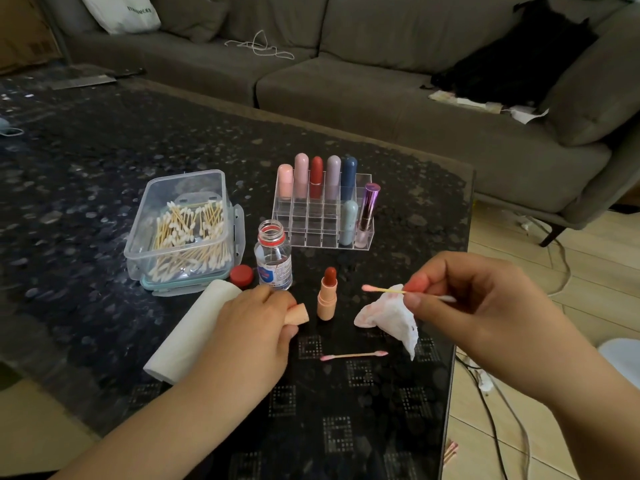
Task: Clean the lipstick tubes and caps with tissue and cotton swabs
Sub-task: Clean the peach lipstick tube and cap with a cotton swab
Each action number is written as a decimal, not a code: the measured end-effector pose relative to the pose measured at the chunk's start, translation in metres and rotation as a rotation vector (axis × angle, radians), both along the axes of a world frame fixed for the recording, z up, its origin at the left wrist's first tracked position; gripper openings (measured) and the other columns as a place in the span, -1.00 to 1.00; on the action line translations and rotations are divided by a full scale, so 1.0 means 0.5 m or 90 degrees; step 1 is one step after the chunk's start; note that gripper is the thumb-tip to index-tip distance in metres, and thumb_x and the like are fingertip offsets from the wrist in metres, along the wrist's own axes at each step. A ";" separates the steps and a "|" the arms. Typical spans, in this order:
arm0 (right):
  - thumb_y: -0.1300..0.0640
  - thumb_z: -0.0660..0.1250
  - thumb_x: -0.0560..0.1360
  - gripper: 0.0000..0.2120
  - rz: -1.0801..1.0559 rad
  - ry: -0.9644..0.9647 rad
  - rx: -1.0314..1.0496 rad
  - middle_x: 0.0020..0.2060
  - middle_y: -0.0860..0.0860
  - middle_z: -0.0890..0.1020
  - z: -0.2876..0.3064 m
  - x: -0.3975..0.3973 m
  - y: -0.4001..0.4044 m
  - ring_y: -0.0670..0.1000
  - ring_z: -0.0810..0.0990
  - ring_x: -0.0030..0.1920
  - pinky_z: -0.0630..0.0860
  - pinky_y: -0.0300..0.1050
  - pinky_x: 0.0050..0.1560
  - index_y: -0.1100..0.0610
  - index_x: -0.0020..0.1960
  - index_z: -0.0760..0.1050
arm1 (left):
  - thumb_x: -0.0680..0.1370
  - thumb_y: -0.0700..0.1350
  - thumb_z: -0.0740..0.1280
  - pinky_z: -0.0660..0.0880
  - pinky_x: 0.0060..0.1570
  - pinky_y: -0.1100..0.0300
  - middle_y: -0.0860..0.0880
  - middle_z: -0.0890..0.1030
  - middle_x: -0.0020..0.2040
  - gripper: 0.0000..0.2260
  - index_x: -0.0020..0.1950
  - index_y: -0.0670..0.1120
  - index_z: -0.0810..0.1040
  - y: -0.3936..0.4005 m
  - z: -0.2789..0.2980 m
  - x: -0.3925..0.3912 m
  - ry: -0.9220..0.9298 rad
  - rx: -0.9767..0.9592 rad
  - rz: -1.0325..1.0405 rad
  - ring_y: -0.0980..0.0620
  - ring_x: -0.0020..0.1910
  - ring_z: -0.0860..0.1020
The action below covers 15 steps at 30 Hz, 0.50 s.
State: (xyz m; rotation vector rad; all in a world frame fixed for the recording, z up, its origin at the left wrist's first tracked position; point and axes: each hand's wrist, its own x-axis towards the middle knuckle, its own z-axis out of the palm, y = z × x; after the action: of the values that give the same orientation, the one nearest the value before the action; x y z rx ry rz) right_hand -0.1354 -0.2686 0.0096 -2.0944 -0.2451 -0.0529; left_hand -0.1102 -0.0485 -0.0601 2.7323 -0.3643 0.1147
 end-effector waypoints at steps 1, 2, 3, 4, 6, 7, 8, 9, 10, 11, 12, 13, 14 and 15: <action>0.14 0.43 0.37 -0.92 0.003 -0.001 0.001 -0.48 -0.12 0.56 0.001 -0.001 0.002 -0.19 0.44 -0.47 0.36 -0.40 -0.43 -0.02 -0.27 0.58 | 0.57 -0.03 0.26 0.33 -0.01 0.38 0.17 0.49 0.08 -0.83 0.14 0.16 0.41 0.005 0.009 -0.008 0.017 -0.064 -0.002 0.20 0.02 0.43; 0.14 0.43 0.36 -0.92 0.009 -0.004 -0.002 -0.49 -0.13 0.55 0.002 -0.003 0.005 -0.19 0.44 -0.47 0.36 -0.39 -0.43 -0.03 -0.26 0.58 | 0.56 -0.05 0.28 0.36 -0.03 0.39 0.19 0.53 0.02 -0.85 0.06 0.19 0.41 0.012 0.018 -0.017 0.048 -0.143 -0.009 0.22 -0.02 0.48; 0.11 0.44 0.36 -0.93 0.015 -0.010 -0.004 -0.48 -0.12 0.55 0.003 -0.005 0.008 -0.17 0.43 -0.47 0.37 -0.37 -0.43 -0.04 -0.24 0.58 | 0.55 -0.06 0.30 0.42 -0.01 0.37 0.20 0.57 -0.01 -0.84 0.01 0.21 0.43 0.018 0.027 -0.027 0.093 -0.230 -0.025 0.22 -0.02 0.52; 0.07 0.44 0.34 -0.94 0.022 -0.015 -0.005 -0.47 -0.10 0.55 0.002 -0.007 0.011 -0.12 0.44 -0.46 0.39 -0.31 -0.42 -0.04 -0.22 0.58 | 0.54 -0.06 0.31 0.48 0.03 0.31 0.20 0.60 -0.03 -0.84 0.01 0.22 0.48 0.024 0.037 -0.036 0.144 -0.317 -0.048 0.21 -0.01 0.56; -0.08 0.41 0.29 -0.85 0.040 -0.024 -0.007 -0.43 -0.04 0.58 0.000 -0.013 0.019 0.05 0.49 -0.41 0.44 -0.12 -0.38 -0.05 -0.19 0.58 | 0.49 0.00 0.30 0.55 0.01 0.26 0.21 0.62 -0.03 -0.81 0.04 0.28 0.49 0.031 0.055 -0.052 0.216 -0.448 -0.095 0.18 -0.02 0.60; -0.12 0.38 0.27 -0.81 0.050 -0.027 -0.008 -0.41 0.00 0.59 -0.001 -0.016 0.025 0.11 0.51 -0.38 0.46 -0.06 -0.36 -0.06 -0.18 0.58 | 0.45 0.03 0.26 0.54 -0.01 0.31 0.20 0.62 -0.04 -0.78 0.05 0.28 0.50 0.033 0.062 -0.057 0.234 -0.490 -0.111 0.18 -0.04 0.61; -0.14 0.37 0.28 -0.81 0.056 -0.035 -0.012 -0.39 0.01 0.60 -0.003 -0.020 0.030 0.12 0.52 -0.36 0.46 -0.03 -0.34 -0.07 -0.18 0.58 | 0.42 0.03 0.24 0.53 -0.04 0.34 0.19 0.63 -0.06 -0.76 0.04 0.27 0.53 0.034 0.064 -0.060 0.245 -0.522 -0.116 0.18 -0.06 0.61; -0.13 0.40 0.31 -0.84 0.061 -0.049 -0.023 -0.37 0.00 0.61 -0.005 -0.022 0.034 0.11 0.52 -0.37 0.47 -0.03 -0.34 -0.08 -0.18 0.58 | 0.41 0.04 0.24 0.54 -0.04 0.33 0.17 0.63 -0.09 -0.75 0.04 0.27 0.55 0.035 0.063 -0.062 0.256 -0.550 -0.115 0.17 -0.09 0.62; -0.11 0.43 0.36 -0.88 0.064 -0.068 -0.040 -0.36 -0.02 0.62 -0.008 -0.022 0.036 0.06 0.53 -0.38 0.48 -0.08 -0.35 -0.09 -0.18 0.57 | 0.40 0.06 0.25 0.55 -0.01 0.27 0.15 0.64 -0.13 -0.74 0.05 0.29 0.55 0.035 0.062 -0.062 0.266 -0.574 -0.115 0.15 -0.10 0.62; -0.05 0.46 0.39 -0.91 0.065 -0.087 -0.059 -0.36 -0.05 0.62 -0.010 -0.022 0.039 0.00 0.53 -0.40 0.47 -0.16 -0.38 -0.09 -0.18 0.57 | 0.40 0.09 0.27 0.56 0.04 0.16 0.12 0.64 -0.16 -0.75 0.05 0.31 0.54 0.035 0.059 -0.061 0.278 -0.598 -0.118 0.12 -0.11 0.62; 0.00 0.48 0.40 -0.91 0.066 -0.102 -0.074 -0.36 -0.07 0.62 -0.012 -0.022 0.042 -0.02 0.54 -0.39 0.46 -0.23 -0.39 -0.08 -0.18 0.57 | 0.37 0.14 0.29 0.55 0.09 0.04 0.09 0.63 -0.19 -0.74 0.05 0.31 0.56 0.036 0.056 -0.062 0.290 -0.624 -0.121 0.10 -0.12 0.62; 0.02 0.48 0.40 -0.91 0.067 -0.111 -0.083 -0.37 -0.08 0.62 -0.012 -0.022 0.045 -0.04 0.54 -0.38 0.45 -0.28 -0.40 -0.06 -0.19 0.57 | 0.35 0.18 0.28 0.52 0.13 -0.08 0.08 0.62 -0.21 -0.71 0.04 0.28 0.59 0.036 0.054 -0.061 0.302 -0.650 -0.122 0.07 -0.13 0.62; 0.03 0.46 0.39 -0.93 0.071 -0.124 -0.089 -0.37 -0.08 0.62 -0.013 -0.022 0.048 -0.06 0.54 -0.39 0.44 -0.32 -0.42 -0.04 -0.21 0.58 | 0.34 0.20 0.26 0.50 0.14 -0.15 0.08 0.60 -0.23 -0.70 0.02 0.24 0.61 0.038 0.052 -0.062 0.311 -0.667 -0.121 0.06 -0.15 0.61; 0.04 0.44 0.37 -0.94 0.073 -0.141 -0.098 -0.38 -0.08 0.61 -0.013 -0.022 0.051 -0.08 0.54 -0.39 0.43 -0.36 -0.43 -0.02 -0.24 0.58 | 0.34 0.21 0.25 0.50 0.13 -0.18 0.09 0.59 -0.25 -0.69 0.01 0.21 0.63 0.037 0.052 -0.061 0.314 -0.675 -0.122 0.07 -0.17 0.60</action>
State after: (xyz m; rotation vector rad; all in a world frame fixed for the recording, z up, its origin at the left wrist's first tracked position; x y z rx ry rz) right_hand -0.1466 -0.2430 0.0033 -2.2237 -0.5175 -0.2040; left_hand -0.1409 -0.0298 -0.0343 1.5937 -0.2935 -0.3238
